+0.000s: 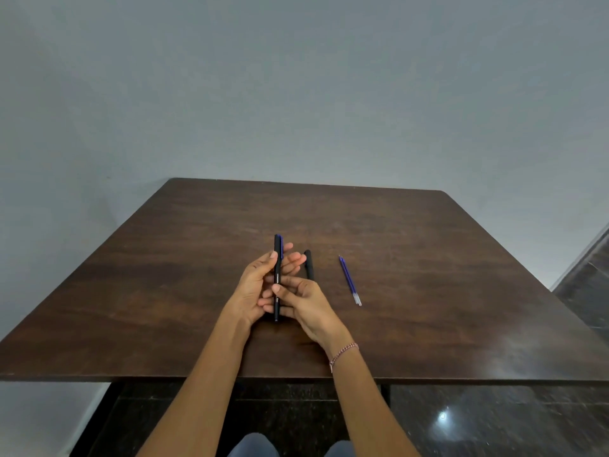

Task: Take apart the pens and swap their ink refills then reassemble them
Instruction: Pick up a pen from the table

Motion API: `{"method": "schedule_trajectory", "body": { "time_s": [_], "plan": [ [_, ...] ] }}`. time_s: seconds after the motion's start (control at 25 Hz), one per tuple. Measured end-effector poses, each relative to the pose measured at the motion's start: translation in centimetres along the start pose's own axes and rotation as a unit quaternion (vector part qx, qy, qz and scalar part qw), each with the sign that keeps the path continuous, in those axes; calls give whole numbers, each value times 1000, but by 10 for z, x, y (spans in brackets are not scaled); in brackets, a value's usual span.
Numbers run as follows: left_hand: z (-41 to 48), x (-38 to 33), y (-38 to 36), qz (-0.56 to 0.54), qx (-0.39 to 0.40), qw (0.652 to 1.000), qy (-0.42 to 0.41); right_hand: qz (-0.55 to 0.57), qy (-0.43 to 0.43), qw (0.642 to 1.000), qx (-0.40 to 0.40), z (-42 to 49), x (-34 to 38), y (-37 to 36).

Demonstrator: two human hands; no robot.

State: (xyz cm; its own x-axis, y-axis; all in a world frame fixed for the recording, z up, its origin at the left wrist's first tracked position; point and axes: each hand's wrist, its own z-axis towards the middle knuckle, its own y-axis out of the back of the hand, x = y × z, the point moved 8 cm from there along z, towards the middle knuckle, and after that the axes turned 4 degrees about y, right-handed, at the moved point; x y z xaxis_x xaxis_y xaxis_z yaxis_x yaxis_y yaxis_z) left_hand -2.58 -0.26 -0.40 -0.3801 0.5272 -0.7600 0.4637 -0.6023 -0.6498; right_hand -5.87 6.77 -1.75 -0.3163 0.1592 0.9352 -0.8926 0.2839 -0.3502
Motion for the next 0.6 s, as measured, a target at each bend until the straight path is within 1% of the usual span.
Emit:
{"method": "schedule_trajectory", "body": {
  "time_s": [0.12, 0.28, 0.4, 0.52, 0.6],
  "plan": [
    [-2, -3, 7, -10, -18, 1000, -13, -17, -6, 1000, 14, -3, 1, -2],
    [-3, -5, 9, 49, -24, 998, -29, -35, -8, 999, 38, -5, 4, -5],
    [-4, -7, 8, 69, -28, 996, -46, -48, -6, 998, 42, -6, 4, -7],
    [-6, -11, 7, 38, -31, 997, -65, -55, -5, 997, 52, -7, 4, -9],
    [-7, -13, 6, 20, -30, 997, -64, -55, -6, 997, 59, -9, 5, -11]
  ]
}}
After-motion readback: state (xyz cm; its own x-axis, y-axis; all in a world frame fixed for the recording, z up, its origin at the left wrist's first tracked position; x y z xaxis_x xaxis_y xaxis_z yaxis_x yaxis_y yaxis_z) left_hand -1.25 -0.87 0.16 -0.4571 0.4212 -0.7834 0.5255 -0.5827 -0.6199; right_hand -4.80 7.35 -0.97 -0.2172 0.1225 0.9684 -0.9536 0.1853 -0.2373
